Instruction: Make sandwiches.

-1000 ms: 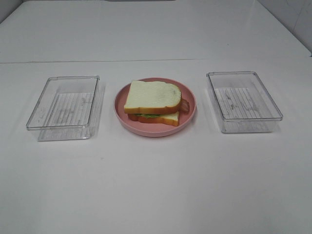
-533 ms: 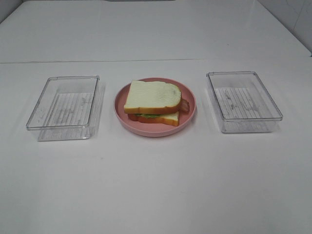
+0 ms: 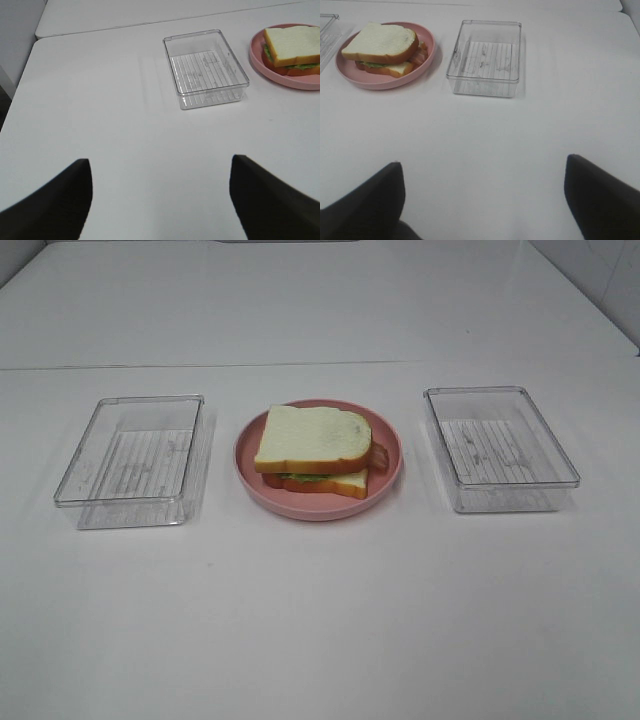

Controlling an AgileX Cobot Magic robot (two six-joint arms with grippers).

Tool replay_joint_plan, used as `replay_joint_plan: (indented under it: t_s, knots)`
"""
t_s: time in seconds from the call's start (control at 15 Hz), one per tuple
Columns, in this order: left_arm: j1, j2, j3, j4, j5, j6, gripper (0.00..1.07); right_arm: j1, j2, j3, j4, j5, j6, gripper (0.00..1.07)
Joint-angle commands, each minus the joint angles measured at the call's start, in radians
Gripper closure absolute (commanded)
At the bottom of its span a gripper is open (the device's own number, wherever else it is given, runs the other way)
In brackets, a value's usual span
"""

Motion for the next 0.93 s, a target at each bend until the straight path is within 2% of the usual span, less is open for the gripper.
replay_joint_plan:
  t_s: [0.07, 0.93]
  knots:
    - [0.005, -0.025, 0.003, -0.008, -0.003, 0.002, 0.33, -0.004, -0.023, 0.004, 0.001, -0.01, -0.002, 0.25]
    - [0.005, -0.025, 0.003, -0.008, -0.003, 0.002, 0.33, -0.004, -0.021, 0.004, 0.001, -0.01, -0.002, 0.25]
